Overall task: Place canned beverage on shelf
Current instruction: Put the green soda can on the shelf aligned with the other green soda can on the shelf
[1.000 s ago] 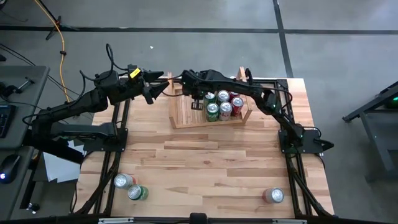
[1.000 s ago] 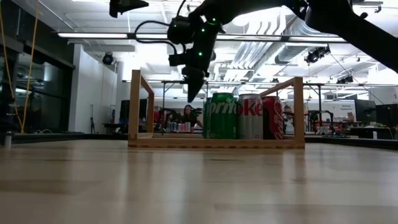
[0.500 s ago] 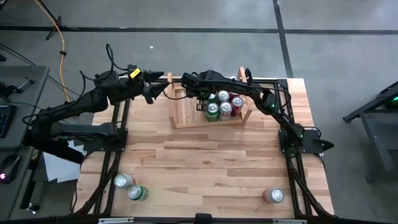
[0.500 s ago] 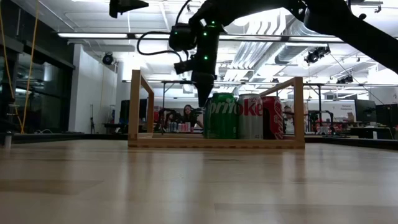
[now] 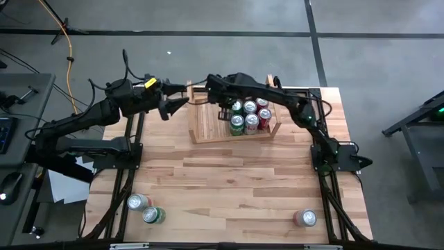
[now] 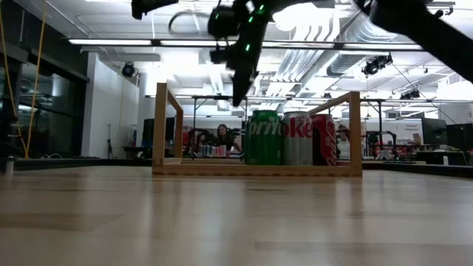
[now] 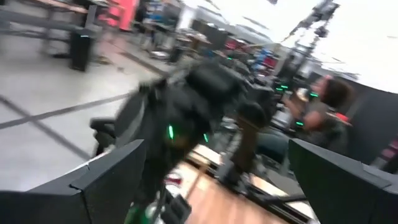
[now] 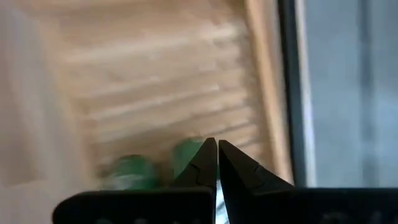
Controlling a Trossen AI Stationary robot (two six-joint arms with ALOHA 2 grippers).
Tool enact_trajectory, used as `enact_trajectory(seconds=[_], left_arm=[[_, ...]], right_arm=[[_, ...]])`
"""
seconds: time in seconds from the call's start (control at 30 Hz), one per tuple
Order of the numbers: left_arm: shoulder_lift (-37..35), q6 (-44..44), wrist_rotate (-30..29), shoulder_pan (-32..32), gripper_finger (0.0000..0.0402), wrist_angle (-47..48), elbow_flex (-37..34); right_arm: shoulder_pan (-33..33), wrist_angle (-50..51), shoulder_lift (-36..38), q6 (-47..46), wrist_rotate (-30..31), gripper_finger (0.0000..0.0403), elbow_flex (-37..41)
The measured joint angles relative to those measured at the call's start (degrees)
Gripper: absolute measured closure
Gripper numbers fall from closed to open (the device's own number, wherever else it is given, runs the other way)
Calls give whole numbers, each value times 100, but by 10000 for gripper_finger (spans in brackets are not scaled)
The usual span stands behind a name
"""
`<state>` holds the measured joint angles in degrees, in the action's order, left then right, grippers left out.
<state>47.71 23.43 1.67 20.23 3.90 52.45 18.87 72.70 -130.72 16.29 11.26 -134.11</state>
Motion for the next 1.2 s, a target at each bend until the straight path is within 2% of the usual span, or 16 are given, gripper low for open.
enact_trajectory(seconds=[0.2, 0.43, 0.57, 0.67, 0.8, 0.9, 0.97, 1.07, 1.13, 1.2], left_arm=[[-221, -252, 592, -2, 19, 317, 2], [-298, -269, 680, -39, 19, 1302, 2], [-303, -462, 682, -191, 19, 1613, 2], [-302, -586, 681, -355, 19, 1577, 2], [-303, -712, 677, -521, 19, 1524, 2], [-240, -592, 657, -594, 19, 1256, 4], [-124, -310, 592, -658, 19, 959, 4], [135, 5, 464, -836, 19, 526, 15], [432, 283, 463, -1093, 19, 817, 211], [818, 584, 404, -1449, 19, 1699, 613]], right_arm=[[118, 280, 769, -328, -1776, 403, 79], [-154, 443, 1661, -687, -2028, 403, 250], [-520, 148, 2483, -1187, -1526, 403, 1303], [-888, -528, 3438, -1899, -1039, 403, 2864], [-1511, -1718, 4982, -3329, -422, 403, 5186], [-1961, -2616, 6020, -4493, -139, 403, 6483], [-2228, -3176, 6616, -5034, 23, 403, 7065], [-2553, -3656, 7335, -5360, 456, 403, 7635], [-2713, -3727, 7696, -5381, 708, 403, 7877], [-2816, -3724, 7983, -5352, 833, 403, 8017]])
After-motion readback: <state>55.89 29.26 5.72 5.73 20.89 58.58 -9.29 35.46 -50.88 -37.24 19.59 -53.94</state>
